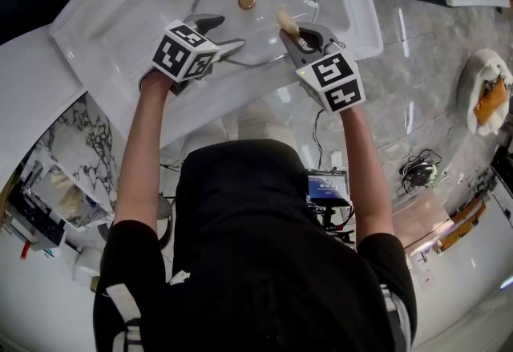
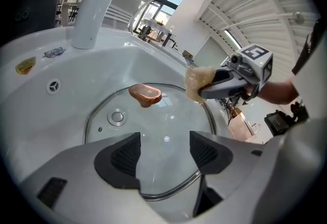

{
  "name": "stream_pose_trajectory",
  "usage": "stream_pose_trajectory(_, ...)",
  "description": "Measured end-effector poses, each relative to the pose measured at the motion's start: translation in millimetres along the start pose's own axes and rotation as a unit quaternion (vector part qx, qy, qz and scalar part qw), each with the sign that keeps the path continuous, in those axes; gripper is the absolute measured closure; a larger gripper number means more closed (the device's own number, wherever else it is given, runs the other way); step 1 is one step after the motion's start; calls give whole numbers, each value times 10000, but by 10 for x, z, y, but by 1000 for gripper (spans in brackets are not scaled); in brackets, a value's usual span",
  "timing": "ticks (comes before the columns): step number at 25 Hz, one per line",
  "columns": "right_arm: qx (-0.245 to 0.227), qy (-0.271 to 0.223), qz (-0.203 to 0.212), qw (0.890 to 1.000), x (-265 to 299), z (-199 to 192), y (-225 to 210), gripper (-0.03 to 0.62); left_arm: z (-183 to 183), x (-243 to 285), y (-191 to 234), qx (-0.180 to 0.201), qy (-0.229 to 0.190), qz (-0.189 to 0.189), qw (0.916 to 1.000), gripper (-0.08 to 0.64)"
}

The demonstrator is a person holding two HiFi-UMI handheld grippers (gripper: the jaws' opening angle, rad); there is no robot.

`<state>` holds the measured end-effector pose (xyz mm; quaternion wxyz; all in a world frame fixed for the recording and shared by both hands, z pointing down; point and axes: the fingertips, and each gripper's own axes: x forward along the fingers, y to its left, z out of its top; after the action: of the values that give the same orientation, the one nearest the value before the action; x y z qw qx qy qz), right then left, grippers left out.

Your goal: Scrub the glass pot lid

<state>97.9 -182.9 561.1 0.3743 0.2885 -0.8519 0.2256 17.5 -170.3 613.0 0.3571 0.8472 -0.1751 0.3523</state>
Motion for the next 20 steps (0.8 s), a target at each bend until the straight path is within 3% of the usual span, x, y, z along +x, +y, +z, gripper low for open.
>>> stream_pose_trajectory(12, -1318, 822, -153, 9877, 156, -11, -290, 571, 9, -3, -4, 14, -124, -26, 9999, 267)
stream_pose_trajectory(20, -1474, 1078, -276, 9828, 290, -31, -548, 571, -7, 0, 4, 53, -162, -49, 9998, 267)
